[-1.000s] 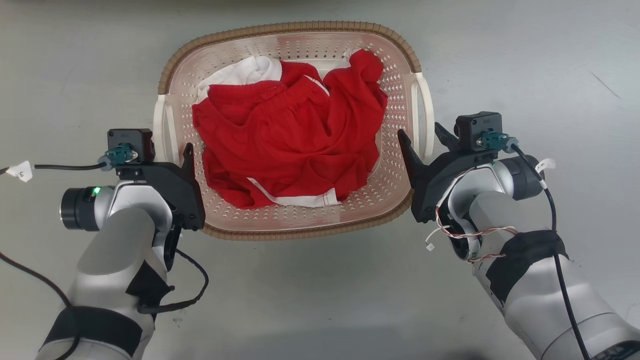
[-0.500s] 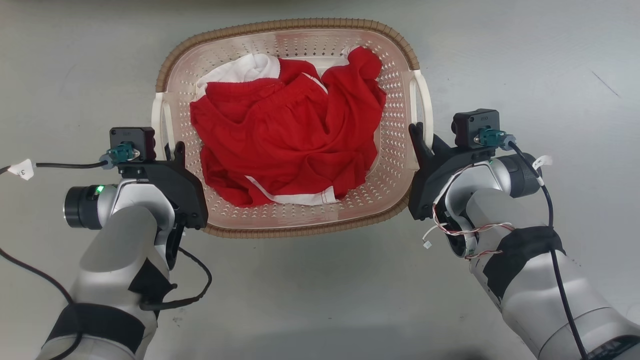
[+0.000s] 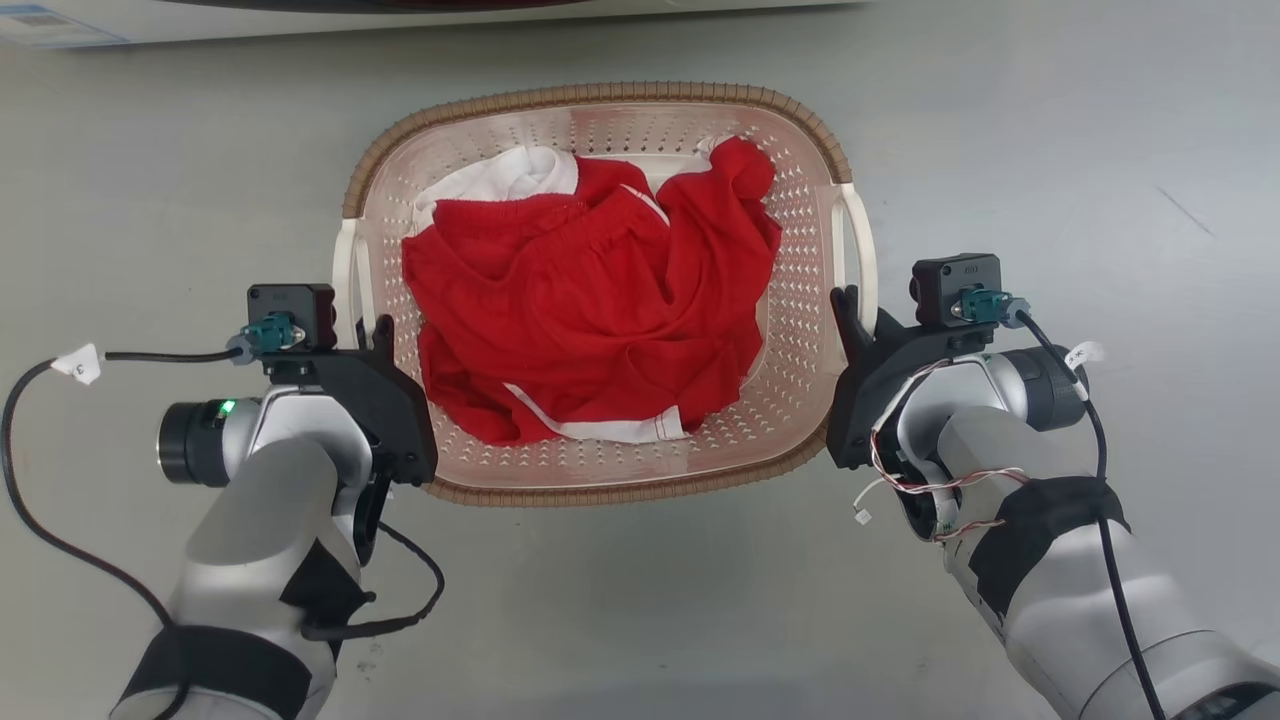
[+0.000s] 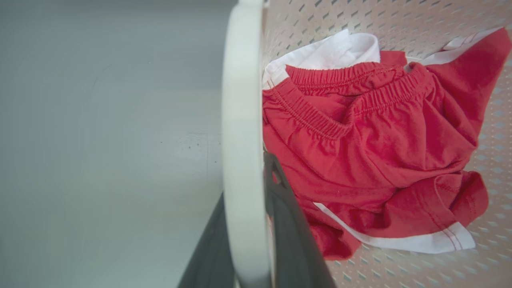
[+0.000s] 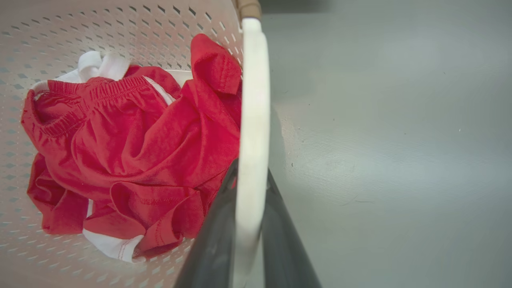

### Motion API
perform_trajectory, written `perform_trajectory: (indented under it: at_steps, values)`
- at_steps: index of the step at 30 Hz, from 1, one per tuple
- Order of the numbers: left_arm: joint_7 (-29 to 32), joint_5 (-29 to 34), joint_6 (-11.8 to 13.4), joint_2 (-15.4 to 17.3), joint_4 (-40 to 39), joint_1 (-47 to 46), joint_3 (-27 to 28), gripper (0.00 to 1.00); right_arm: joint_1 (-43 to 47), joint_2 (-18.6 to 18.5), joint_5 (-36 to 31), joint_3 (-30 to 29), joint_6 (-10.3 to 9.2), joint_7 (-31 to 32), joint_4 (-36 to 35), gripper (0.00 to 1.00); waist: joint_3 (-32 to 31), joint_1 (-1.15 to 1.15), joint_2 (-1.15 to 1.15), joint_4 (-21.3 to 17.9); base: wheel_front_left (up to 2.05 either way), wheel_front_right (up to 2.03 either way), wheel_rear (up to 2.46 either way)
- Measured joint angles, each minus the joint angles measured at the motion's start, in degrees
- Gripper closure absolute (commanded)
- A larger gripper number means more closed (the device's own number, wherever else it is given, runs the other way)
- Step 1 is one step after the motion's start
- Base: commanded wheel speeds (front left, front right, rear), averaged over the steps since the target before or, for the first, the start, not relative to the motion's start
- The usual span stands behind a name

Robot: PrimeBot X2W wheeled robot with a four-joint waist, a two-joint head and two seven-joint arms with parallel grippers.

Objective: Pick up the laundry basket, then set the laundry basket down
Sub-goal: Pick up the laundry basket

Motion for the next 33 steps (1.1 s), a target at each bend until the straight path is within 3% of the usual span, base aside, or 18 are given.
perform_trajectory:
  at_steps: [33]
  values:
    - [3.71,-2.76,-0.02,-2.14,1.16,12.24,-0.13,1.0,10.29,0.93,6.72,2.96,2.15,1.58,5.11,1.0,-17.24,-0.01,0.0,0.11,0.0,0.0,0.0]
